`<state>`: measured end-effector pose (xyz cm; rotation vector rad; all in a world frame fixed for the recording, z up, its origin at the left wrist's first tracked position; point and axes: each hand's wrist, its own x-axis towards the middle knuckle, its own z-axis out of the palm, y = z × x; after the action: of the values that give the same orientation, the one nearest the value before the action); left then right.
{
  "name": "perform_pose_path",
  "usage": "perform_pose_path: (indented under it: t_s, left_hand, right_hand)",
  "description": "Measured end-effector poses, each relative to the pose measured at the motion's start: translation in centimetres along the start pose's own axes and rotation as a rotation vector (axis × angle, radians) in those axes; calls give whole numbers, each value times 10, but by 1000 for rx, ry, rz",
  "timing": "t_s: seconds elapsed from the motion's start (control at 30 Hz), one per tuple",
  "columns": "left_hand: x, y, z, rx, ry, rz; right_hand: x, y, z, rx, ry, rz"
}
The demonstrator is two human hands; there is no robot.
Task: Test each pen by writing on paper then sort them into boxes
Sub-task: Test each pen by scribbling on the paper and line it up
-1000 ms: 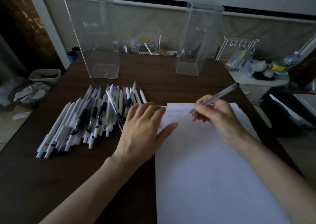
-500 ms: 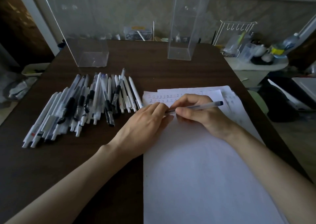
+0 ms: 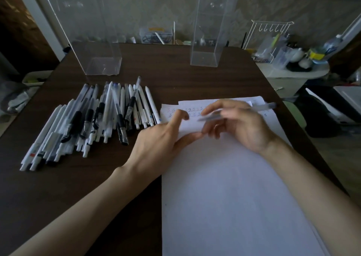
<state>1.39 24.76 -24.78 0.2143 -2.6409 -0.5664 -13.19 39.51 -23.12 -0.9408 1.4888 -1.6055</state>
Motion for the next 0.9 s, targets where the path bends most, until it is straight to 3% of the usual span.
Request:
perform_pose_path:
  t_s: [0.07,0.2,0.4,0.67,0.9]
  left_hand:
    - [0,1,-1,-11,3,15]
    - [-1,-1,7,149,-125,341]
    - [-1,-8,15,183,-138,370]
    - [0,-6,14,180,-147,352]
    - [-1,-6,15,185,-113,185]
  right_hand:
    - [1,-7,-10,-33,148,-28]
    - [14,-2,-12,-346,511,-73]
    - [36,12,-4,-570,538,-28]
    - [40,27,-10,-580,511,-81]
    - [41,29,-9,-663,502,-121]
